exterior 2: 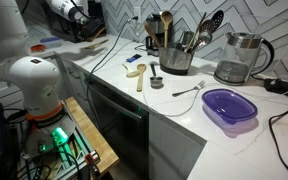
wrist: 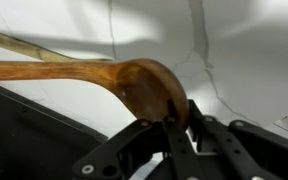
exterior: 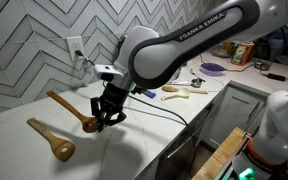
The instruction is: Pick up the dark brown wooden spoon and put it on the left side of the kitchen counter
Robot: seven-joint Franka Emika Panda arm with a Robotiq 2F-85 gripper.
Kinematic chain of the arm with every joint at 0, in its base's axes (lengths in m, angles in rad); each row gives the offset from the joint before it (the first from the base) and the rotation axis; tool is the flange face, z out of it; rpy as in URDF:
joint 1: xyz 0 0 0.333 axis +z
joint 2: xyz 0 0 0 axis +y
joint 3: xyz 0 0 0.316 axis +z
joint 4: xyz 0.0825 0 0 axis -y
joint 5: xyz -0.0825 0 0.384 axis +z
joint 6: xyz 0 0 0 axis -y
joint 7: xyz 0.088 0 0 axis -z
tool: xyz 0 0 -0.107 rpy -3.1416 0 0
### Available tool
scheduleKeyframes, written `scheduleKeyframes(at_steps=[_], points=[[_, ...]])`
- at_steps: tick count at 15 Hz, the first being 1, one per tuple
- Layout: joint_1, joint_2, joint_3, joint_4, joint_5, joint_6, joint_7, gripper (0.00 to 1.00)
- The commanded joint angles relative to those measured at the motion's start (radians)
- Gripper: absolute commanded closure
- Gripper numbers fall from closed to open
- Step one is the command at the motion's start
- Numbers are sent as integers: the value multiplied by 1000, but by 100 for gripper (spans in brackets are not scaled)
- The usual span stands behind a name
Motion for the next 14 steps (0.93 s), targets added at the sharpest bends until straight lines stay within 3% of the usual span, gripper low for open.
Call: scheduleKeyframes(at_steps=[1, 14], points=[[-39, 66, 20, 47, -58, -18, 43, 97], [-82, 240, 82, 168, -111, -67, 74, 97]])
